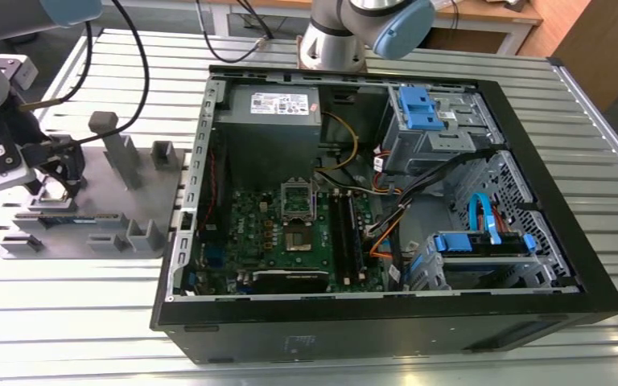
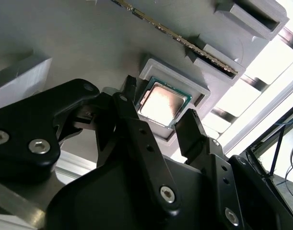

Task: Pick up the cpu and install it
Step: 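Pick up the cpu and move it towards the insertion slot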

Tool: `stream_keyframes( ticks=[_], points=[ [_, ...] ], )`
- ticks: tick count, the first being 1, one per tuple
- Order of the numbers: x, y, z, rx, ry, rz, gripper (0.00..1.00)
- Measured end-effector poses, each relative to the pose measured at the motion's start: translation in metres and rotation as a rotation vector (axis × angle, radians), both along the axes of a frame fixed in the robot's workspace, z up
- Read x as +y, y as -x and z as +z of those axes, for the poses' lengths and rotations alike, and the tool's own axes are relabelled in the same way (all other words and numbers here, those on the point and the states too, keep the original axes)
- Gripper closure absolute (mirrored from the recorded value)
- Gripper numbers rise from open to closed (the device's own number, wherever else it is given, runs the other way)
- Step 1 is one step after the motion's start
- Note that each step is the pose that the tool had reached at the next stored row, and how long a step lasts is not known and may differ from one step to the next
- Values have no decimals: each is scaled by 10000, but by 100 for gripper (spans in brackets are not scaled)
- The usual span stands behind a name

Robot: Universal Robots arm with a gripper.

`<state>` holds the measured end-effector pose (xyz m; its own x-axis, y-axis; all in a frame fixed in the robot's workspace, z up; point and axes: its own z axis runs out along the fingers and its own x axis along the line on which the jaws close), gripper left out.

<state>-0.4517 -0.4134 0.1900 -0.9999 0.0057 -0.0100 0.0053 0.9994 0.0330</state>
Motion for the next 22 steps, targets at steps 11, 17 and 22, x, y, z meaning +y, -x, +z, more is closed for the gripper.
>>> stream_keyframes(
  ticks=[11,17,22],
  points=[
    [19,26,-24,-4,-1,2,40],
    [22,41,-45,-4,-1,2,40],
    [23,47,-53,-1,1,2,40]
  ],
)
